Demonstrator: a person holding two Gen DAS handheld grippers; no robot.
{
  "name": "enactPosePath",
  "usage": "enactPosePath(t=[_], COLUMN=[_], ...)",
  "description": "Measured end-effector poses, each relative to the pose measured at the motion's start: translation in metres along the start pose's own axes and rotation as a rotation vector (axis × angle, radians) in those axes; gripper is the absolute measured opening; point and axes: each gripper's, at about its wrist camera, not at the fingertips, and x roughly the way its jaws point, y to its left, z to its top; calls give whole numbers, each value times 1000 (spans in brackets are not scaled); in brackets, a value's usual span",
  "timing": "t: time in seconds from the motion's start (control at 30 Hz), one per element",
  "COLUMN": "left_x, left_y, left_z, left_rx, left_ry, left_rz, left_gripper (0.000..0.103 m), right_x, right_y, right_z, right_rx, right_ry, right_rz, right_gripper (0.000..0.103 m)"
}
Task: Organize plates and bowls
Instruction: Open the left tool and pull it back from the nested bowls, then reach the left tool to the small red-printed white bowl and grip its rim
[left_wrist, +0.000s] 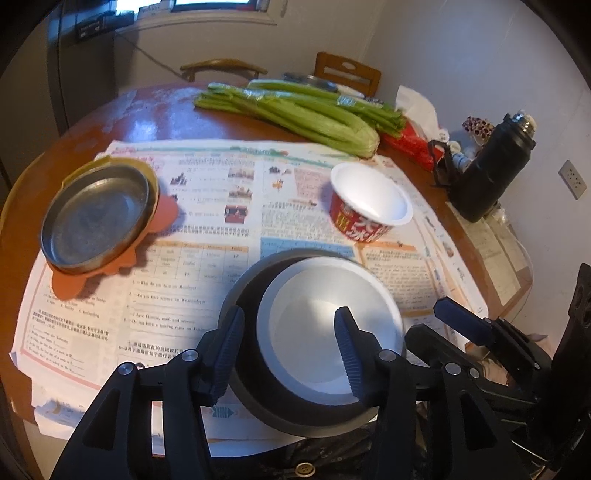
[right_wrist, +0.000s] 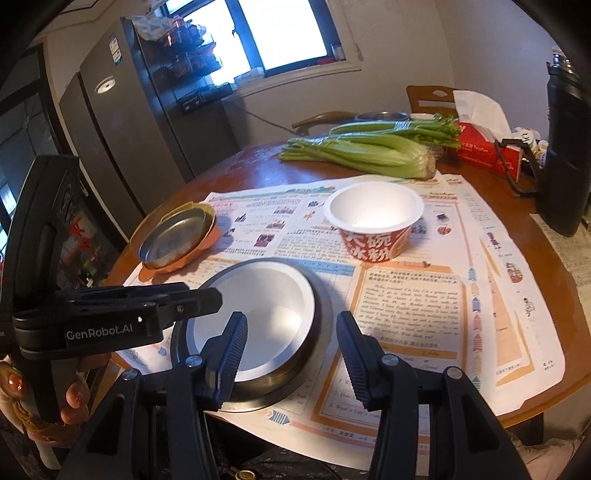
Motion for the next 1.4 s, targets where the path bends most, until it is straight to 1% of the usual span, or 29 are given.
enactPosePath(t=[0.3, 0.43, 0.57, 0.8, 1.0, 1.17, 1.4], left_x=[-13, -11, -3, 22, 45, 62, 84], left_y=[-14, -18, -21, -28, -34, -37, -35], left_z=[10, 20, 33, 60, 84, 104, 121], left_rx=[41, 61, 75, 105, 127, 131, 123], left_ry=[-50, -63, -69, -49, -18, -2, 26], left_rz=[-20, -38, -59, -84, -95, -114, -125], left_gripper=[55, 55, 55, 55, 55, 56, 56], right_x=[-14, -16, -14, 0, 13, 22, 41], right_y=[-7, -16, -28, -56, -71, -75, -78], right_z=[5, 7, 9, 20, 36, 53, 72], right_rx=[18, 42, 70, 134, 153, 144, 136], right_ry=[-63, -84, -87, -61, -35, -35, -23], right_rz=[-17, -21, -43, -98, -139, -150, -152], right_gripper=[51, 51, 51, 51, 51, 51, 51])
